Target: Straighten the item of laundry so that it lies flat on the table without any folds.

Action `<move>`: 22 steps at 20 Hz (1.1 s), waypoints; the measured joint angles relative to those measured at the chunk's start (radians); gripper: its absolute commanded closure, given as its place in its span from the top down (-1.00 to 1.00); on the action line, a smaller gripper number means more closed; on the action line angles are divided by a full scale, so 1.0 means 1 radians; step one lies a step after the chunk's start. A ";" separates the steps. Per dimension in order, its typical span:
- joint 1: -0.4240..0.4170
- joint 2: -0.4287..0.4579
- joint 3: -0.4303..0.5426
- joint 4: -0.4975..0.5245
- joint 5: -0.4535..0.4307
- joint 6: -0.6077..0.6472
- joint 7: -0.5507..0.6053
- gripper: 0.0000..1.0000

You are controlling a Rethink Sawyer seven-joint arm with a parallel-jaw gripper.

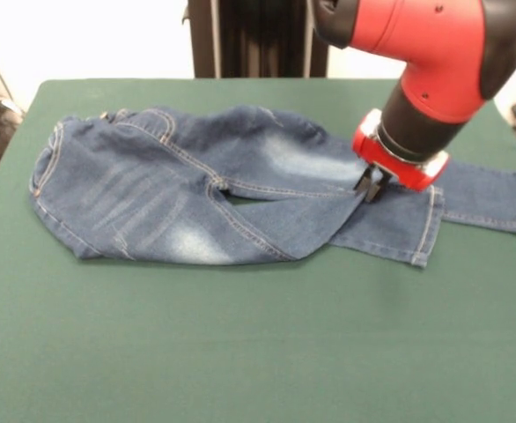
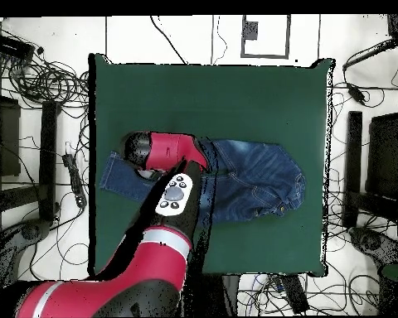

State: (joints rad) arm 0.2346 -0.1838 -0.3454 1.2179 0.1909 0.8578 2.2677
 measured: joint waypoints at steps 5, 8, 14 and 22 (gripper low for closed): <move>-0.006 -0.060 0.005 0.054 0.004 0.002 0.000 -1.00; -0.020 -0.140 0.008 0.115 0.021 0.029 0.000 -1.00; -0.060 -0.327 0.009 0.193 0.062 0.180 0.000 -1.00; -0.142 -0.477 0.033 0.211 0.109 0.457 0.000 -1.00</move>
State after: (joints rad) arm 0.0929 -0.6605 -0.3120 1.4284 0.2994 1.3149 2.2677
